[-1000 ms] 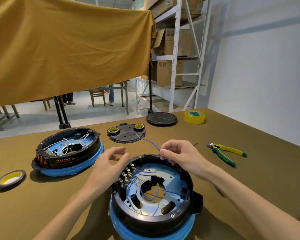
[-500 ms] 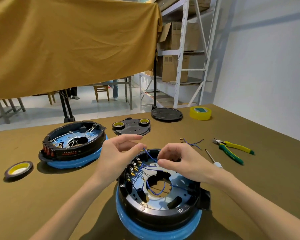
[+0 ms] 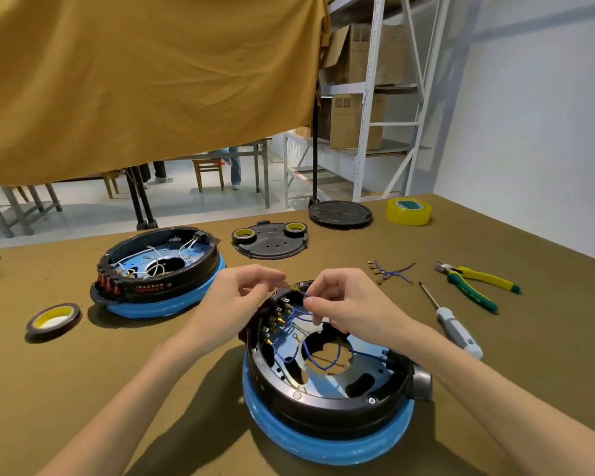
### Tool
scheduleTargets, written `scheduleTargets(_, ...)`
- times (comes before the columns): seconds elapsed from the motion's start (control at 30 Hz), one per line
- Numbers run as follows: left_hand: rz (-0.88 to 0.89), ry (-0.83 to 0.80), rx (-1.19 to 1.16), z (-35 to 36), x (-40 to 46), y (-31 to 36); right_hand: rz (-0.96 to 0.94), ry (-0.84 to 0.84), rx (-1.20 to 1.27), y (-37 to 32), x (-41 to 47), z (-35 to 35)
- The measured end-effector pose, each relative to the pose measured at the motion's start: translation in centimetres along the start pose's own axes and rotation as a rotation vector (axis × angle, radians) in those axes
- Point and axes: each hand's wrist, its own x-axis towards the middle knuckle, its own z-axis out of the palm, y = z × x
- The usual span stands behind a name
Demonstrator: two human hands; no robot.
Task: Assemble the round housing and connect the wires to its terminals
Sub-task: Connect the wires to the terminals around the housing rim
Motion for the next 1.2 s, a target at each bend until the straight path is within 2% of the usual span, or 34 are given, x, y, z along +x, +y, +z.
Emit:
scheduleTargets(0.13,-0.095,-0.074,0.060,-0.4,0.0,-1.5,-0.010,0.043,-0.150,0.2,0.3,0.6)
scheduleTargets(0.27,-0.158,-0.173,-0.009,-0.7,-0.2,-2.3,-0.032,0.068,-0.337,0.1,0.3,2.0)
scheduleTargets(0.37,-0.185,-0.138,-0.093,-0.1,-0.7,-2.8,-0.073,0.099,-0.541,-0.3,0.3,3.1)
scheduleTargets(0.5,-0.203,-0.009,-0.270,2.3,-1.6,-2.8,-0.079,0.125,-0.754,-1.4,-0.3,3.6)
scheduleTargets(0.6,-0.206,0.098,-0.318,3.9,-2.0,-2.4,-0.048,0.086,-0.749,-1.6,-0.7,3.8)
scheduleTargets(0.77,-0.214,0.183,-0.319,5.4,-2.5,-1.8,0.022,0.077,-0.739,-1.3,-1.0,4.3)
scheduleTargets(1.2,-0.222,0.188,-0.320,5.7,-2.7,-1.9,-0.046,0.103,-0.783,-0.4,-1.5,4.5)
